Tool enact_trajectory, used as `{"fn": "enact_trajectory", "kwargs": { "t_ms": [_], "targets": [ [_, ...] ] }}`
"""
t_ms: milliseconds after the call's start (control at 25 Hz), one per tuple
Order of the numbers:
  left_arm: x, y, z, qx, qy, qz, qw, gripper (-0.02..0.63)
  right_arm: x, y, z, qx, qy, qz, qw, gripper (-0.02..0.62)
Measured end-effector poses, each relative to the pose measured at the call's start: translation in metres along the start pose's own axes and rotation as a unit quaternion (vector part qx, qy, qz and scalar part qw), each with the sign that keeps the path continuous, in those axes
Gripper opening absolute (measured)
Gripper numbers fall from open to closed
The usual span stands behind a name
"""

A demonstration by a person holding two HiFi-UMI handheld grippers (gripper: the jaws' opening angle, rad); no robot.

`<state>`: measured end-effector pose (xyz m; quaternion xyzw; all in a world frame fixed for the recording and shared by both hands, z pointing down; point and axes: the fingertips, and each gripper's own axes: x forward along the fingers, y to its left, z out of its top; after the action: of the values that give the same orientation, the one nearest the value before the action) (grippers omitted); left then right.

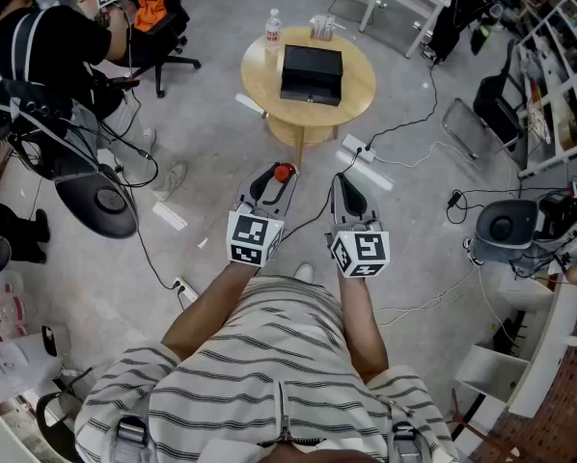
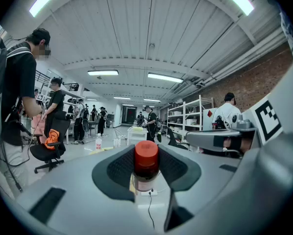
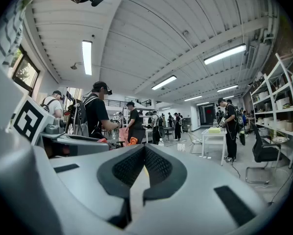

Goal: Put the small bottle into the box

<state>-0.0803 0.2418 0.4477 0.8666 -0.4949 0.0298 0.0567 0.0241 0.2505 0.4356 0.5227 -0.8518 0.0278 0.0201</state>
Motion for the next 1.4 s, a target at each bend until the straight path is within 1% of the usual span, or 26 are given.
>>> {"fn": "enact_trajectory", "kwargs": {
  "t_ms": [160,320,480,800,1120,1280,1400],
  "targets": [
    [0.006,-0.008,0.001,0.002,-0.002,0.004,1.0,0.155,-0.002,-0.009,0.003,0.005,-0.009,0.007,1.0,0.009],
    [0.007,-0.019,-0.005,0.0,0.007,0.008,0.9999,0.155,-0.009,-0.013,0.001,0.015,-0.012,0.021,1.0,0.009],
    [0.014,-0.029,-0.001,0.003,0.012,0.014,0.9998,0.155,-0.011,-0.023,0.007,0.019,-0.014,0.03,0.999,0.009],
    [0.025,-0.056,-0.023,0.003,0.02,0.021,0.9996,0.155,-0.023,-0.047,-0.016,0.024,-0.012,0.042,0.999,0.009],
    [0.065,-0.074,-0.022,0.001,0.014,0.041,0.999,0.155,-0.012,-0.089,-0.011,0.023,-0.026,0.069,0.997,0.009],
    [0.071,-0.085,-0.019,-0.008,0.013,0.046,0.9988,0.155,-0.011,-0.103,-0.013,0.025,-0.028,0.07,0.997,0.009],
    [0.071,-0.083,-0.02,-0.006,0.014,0.051,0.9986,0.155,-0.004,-0.105,-0.021,0.033,-0.021,0.067,0.997,0.009]
  ]
}}
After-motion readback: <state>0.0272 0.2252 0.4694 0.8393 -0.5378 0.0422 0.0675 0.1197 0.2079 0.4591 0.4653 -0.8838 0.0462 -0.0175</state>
